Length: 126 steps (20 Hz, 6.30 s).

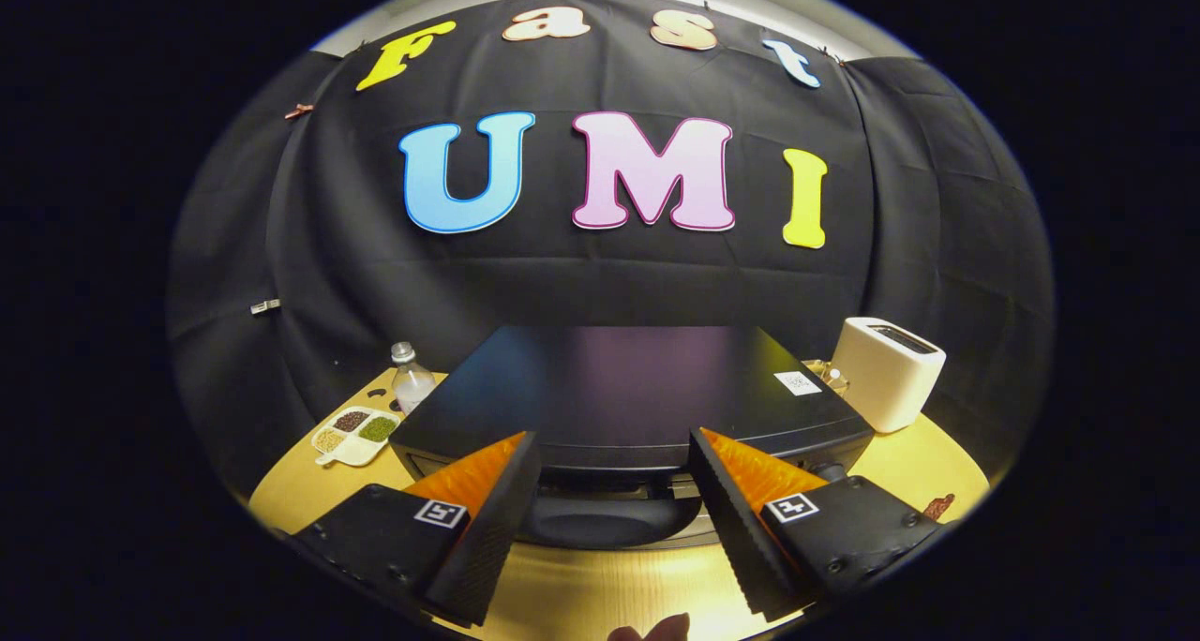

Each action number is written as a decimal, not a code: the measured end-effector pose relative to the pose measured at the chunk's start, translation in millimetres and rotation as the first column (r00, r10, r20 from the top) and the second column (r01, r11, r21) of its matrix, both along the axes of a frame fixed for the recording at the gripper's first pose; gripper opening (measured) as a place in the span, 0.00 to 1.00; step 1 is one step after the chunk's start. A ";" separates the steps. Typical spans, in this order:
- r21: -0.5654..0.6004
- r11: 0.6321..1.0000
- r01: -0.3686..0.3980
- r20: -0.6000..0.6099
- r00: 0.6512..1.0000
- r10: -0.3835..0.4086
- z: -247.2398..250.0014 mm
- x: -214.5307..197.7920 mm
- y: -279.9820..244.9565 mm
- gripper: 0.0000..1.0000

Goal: Open the toaster oven, put the food inside, and close the toaster oven door.

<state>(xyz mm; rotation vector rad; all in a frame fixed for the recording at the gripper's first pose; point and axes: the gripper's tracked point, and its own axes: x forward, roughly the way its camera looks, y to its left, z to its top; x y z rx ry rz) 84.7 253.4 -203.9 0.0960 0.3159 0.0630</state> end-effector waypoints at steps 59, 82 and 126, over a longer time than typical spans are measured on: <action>-0.058 0.898 -0.437 -0.079 0.898 0.432 40.0 -135.3 -160.2 0.98; 0.430 0.809 -0.402 -0.638 0.499 0.587 -174.0 -117.9 -307.8 0.78; 0.672 0.728 -0.140 -0.388 0.770 0.506 -21.5 -117.3 -54.6 0.14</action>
